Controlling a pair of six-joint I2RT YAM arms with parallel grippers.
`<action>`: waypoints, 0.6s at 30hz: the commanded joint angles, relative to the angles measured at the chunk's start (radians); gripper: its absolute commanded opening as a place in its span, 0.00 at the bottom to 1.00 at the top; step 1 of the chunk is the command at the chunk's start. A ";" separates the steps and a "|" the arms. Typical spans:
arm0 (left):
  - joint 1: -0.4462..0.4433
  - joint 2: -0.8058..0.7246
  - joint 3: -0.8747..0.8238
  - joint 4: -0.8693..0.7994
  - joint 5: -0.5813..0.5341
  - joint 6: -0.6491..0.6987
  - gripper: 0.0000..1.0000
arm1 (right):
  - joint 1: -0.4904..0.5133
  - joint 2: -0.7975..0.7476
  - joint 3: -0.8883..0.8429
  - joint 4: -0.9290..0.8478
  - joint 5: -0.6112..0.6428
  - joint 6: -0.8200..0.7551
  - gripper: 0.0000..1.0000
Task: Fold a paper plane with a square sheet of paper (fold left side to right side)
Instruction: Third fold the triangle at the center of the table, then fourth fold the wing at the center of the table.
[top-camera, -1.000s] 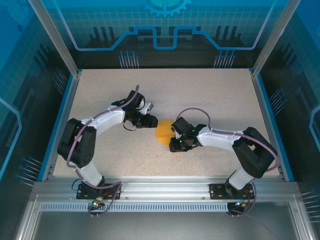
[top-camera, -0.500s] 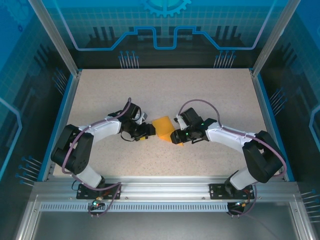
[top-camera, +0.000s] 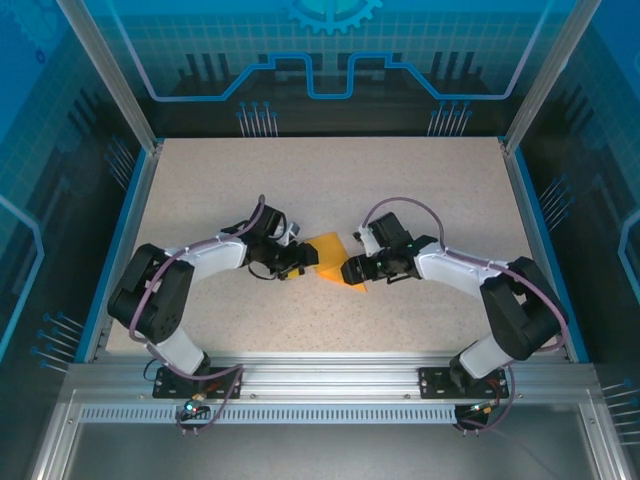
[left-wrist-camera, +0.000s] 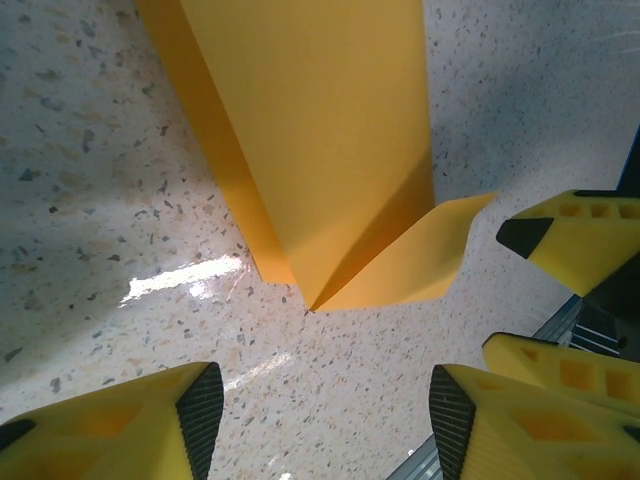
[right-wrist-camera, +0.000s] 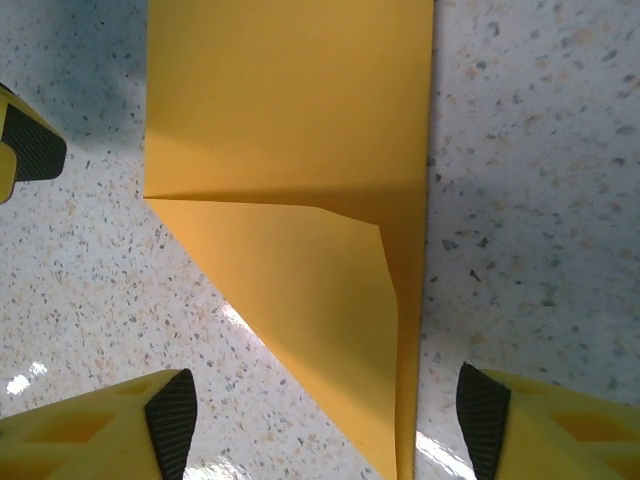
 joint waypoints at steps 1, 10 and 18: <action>-0.005 0.020 0.009 0.028 0.037 -0.026 0.61 | -0.003 0.036 -0.014 0.051 -0.081 0.010 0.75; -0.019 0.070 0.043 0.035 0.045 -0.033 0.62 | 0.036 0.033 -0.078 0.052 -0.065 0.059 0.80; -0.026 0.107 0.062 0.088 0.080 -0.066 0.59 | 0.095 0.009 -0.105 0.048 -0.092 0.091 0.75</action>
